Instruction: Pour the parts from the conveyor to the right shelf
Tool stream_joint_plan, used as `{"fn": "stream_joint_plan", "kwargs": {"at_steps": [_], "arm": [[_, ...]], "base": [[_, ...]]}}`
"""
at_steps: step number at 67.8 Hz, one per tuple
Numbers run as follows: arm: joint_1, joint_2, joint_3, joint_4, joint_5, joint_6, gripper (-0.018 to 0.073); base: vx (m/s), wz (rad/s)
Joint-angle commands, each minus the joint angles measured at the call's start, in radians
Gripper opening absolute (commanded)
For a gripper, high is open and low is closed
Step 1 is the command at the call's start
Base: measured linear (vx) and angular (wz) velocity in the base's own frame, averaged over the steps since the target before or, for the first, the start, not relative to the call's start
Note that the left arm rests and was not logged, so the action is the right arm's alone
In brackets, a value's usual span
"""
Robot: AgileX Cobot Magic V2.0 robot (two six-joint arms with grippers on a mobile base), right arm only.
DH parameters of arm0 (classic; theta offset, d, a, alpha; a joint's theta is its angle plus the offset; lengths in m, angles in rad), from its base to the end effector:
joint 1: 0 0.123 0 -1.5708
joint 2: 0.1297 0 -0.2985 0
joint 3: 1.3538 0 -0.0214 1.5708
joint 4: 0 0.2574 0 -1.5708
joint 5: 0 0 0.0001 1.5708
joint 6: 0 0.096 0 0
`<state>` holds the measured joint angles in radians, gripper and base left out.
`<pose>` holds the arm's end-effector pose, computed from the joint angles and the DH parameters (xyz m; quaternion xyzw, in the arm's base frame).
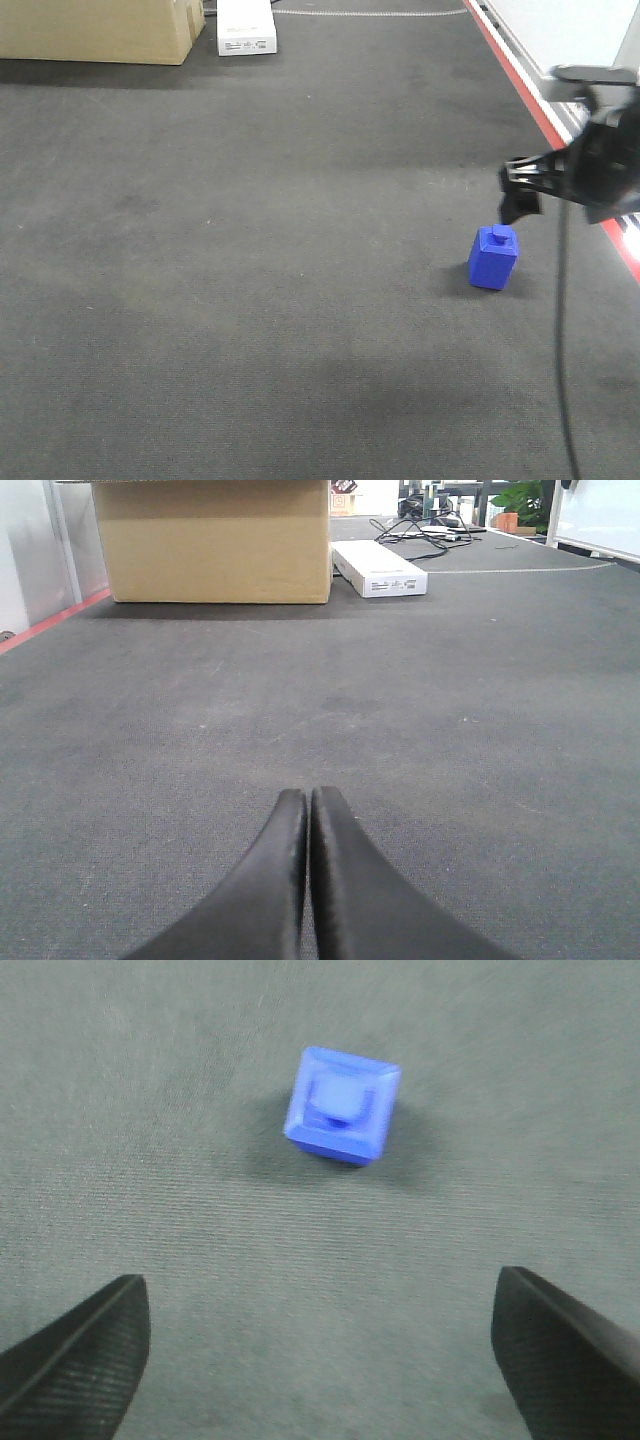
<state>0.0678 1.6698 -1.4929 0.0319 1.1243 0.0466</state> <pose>0.3584 0.0271 0.3221 -0.0062 0.9840 0.0255 0.1763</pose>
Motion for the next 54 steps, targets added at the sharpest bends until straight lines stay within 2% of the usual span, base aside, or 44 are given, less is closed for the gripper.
{"fn": "stream_joint_plan", "kwargs": {"at_steps": [1, 23, 54], "arm": [[0.000, 0.049, -0.113, 0.012, 0.043, 0.003, 0.0635], [0.000, 0.268, -0.302, 0.004, 0.077, 0.031, 0.0622], [0.000, 0.428, -0.355, 0.000, 0.077, 0.042, 0.0610]], "base": [[0.00, 0.00], [0.00, 0.00], [0.00, 0.00]]}}
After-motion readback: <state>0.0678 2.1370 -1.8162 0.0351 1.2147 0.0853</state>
